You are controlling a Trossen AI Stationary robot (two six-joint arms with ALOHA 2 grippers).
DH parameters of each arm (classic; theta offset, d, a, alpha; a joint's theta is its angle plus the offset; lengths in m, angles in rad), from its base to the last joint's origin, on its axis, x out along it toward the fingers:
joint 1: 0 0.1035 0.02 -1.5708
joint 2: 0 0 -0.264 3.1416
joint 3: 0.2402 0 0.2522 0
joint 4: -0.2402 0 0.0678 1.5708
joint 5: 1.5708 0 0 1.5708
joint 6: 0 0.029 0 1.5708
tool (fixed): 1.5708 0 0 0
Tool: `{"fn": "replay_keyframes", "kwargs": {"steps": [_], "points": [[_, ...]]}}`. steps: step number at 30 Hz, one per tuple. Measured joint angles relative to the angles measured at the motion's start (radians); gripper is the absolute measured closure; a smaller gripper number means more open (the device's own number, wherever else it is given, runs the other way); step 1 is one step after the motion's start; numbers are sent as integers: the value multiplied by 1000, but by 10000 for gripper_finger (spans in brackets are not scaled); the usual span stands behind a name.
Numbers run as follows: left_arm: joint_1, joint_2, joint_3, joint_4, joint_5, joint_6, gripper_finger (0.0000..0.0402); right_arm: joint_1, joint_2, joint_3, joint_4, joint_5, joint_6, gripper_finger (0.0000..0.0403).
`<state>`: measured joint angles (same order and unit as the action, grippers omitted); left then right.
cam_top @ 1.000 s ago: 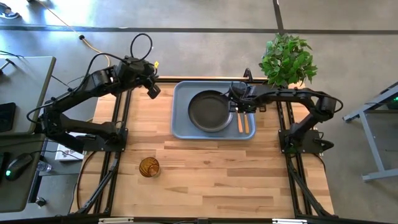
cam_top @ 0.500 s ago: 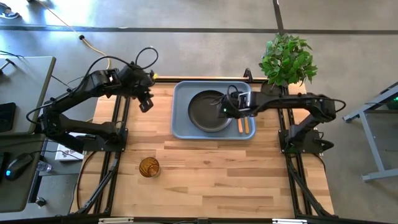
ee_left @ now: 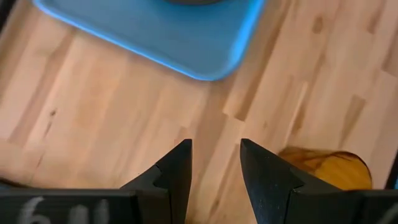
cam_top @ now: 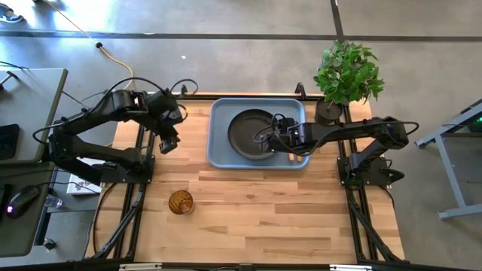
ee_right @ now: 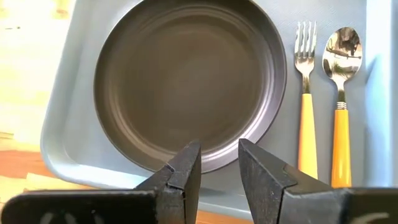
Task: Pick and place plate/cup/fork/spoon on tray
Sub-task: Put the brown cup on the blue tray
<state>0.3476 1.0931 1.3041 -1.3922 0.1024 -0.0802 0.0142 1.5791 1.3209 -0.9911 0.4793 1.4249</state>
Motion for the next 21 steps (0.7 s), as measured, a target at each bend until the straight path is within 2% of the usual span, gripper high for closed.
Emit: {"fn": "replay_keyframes", "kwargs": {"steps": [4,9,13,21], "points": [[-88,0,0,6,0,-39,275,0,0,0,7,-6,-11,304],[-206,0,-9,7,-3,-85,275,0,0,0,7,-72,-99,304],[-318,0,-63,12,-3,-131,275,-1,0,0,7,-118,-194,304],[-553,0,-202,126,-45,-284,275,-1,-3,0,-1,-123,-326,304]]}}
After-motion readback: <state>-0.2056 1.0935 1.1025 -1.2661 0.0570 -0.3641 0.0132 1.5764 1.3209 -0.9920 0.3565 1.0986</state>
